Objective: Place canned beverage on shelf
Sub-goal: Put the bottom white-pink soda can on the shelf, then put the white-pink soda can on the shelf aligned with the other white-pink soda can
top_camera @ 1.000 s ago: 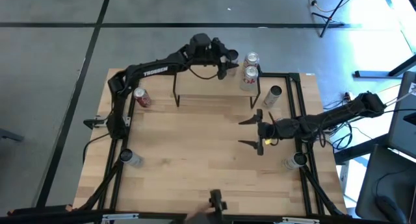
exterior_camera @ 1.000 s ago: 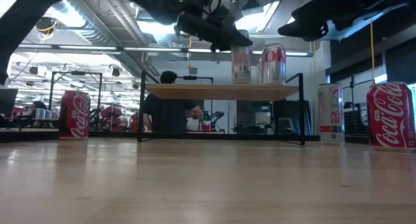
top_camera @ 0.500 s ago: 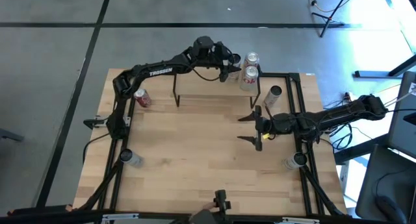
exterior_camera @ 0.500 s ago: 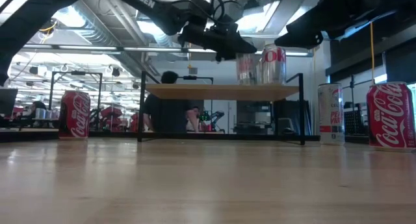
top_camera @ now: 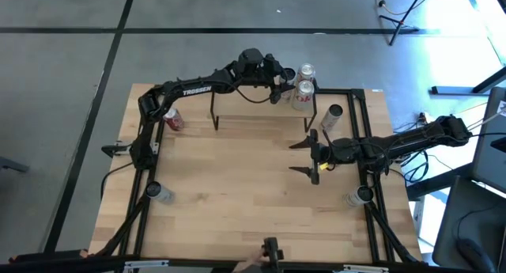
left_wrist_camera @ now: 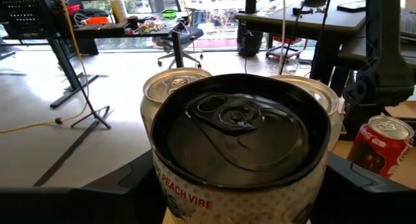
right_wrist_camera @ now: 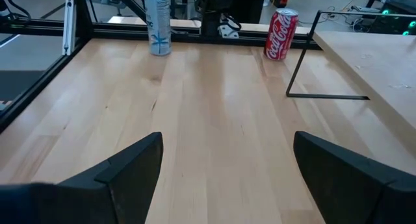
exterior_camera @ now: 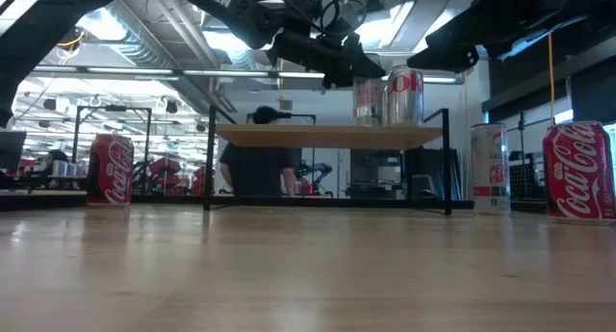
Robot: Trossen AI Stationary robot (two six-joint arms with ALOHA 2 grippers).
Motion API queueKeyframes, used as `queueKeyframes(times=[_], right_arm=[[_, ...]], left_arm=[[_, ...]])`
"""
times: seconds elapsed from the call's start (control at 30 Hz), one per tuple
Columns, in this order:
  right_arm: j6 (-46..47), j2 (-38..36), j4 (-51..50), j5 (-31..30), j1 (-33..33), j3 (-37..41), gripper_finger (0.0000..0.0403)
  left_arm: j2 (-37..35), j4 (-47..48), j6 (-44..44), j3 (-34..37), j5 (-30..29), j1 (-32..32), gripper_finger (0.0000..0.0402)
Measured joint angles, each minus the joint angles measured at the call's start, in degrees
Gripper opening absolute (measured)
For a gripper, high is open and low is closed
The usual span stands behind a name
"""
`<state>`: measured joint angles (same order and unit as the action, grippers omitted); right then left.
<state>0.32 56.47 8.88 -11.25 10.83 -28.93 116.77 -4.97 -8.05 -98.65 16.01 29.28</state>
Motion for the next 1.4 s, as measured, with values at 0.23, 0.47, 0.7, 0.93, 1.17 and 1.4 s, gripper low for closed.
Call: queueKeyframes(times=[0.23,0.47,0.7,0.93,1.17,1.4], right_arm=[[0.02,0.0,-0.01,0.0,0.0,0.0,0.0335],[0.06,0.0,-0.02,0.11,0.02,0.0,0.0335],[0.06,0.0,-0.02,0.11,0.02,0.0,0.0335],[0.06,0.0,0.04,0.06,0.02,0.0,0.0335],[0.94,-0.02,0.21,0.86,0.02,0.04,0.0335],[4.87,-0.96,-3.64,-5.64,0.02,-0.85,0.0335]], left_arm=[[-1.3,-0.57,-0.04,-0.04,-0.18,-0.48,0.0268],[-1.58,2.29,-0.03,-3.3,-0.46,-0.84,0.0269],[-1.58,3.17,-0.08,-3.3,-0.46,-0.94,0.0269],[-3.25,2.59,-0.89,-3.78,-1.06,-1.17,0.027],[-9.75,8.87,-5.28,-3.93,-2.24,-2.19,0.027],[-19.95,13.56,-4.55,8.48,-2.56,-2.37,0.027]])
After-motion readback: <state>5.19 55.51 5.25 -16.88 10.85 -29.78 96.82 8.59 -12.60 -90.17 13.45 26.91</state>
